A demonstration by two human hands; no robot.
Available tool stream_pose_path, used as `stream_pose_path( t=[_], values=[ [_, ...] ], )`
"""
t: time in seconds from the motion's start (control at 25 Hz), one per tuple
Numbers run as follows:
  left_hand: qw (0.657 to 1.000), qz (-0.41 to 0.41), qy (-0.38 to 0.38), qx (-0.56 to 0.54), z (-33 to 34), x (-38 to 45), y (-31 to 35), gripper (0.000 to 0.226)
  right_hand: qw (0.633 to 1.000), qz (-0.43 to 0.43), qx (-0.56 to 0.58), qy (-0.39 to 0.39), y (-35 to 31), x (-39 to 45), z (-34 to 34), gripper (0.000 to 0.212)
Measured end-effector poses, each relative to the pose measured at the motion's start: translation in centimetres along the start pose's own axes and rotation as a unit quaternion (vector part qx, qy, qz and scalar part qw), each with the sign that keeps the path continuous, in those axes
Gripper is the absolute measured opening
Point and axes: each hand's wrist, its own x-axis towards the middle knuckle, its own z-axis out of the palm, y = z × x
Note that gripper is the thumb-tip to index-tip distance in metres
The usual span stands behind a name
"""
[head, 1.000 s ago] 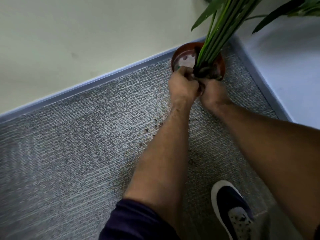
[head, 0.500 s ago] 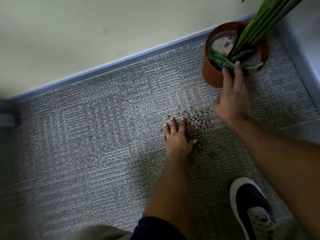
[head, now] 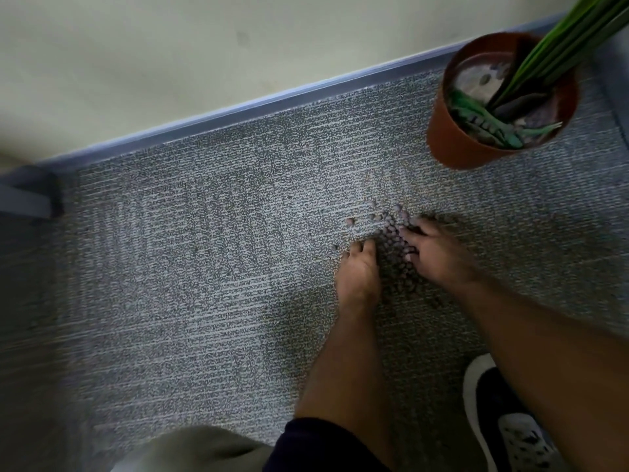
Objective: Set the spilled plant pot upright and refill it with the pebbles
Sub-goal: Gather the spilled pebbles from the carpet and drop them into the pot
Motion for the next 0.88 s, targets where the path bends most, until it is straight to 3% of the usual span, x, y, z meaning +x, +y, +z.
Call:
stream_pose_path(
  t=[0.16, 0.32, 0.44, 0.64, 0.76, 0.88],
  values=[
    [1.000, 0.003, -0.009, -0.022, 0.2, 0.5, 0.9, 0.039, 0.999, -0.029, -0.034, 0.018, -1.1, 0.1, -0.4, 0.035],
    [0.989, -0.076, -0.026, -0.125, 0.1, 1.5, 0.6, 0.040, 0.996, 0.047, -0.081, 0.010, -1.8, 0.0, -0.4, 0.044],
    [0.980, -0.113, -0.045, -0.156, 0.1, 1.6, -0.2, 0.043, 0.998, 0.056, -0.026, 0.025, -1.4, -0.1, -0.3, 0.035],
    [0.992, -0.065, -0.061, -0.094, 0.1, 0.9, -0.1, 0.041, 0.996, 0.066, 0.048, 0.047, -1.2, 0.3, -0.6, 0.017],
    [0.980, -0.097, -0.074, -0.155, 0.3, 0.6, -0.8, 0.021, 0.992, 0.089, 0.057, 0.062, -1.3, 0.7, -0.3, 0.026],
    [0.968, -0.137, -0.035, -0.208, -0.6, 1.3, -1.8, 0.024, 0.993, 0.093, 0.051, 0.058, -1.3, 1.2, -0.4, 0.033]
  ],
)
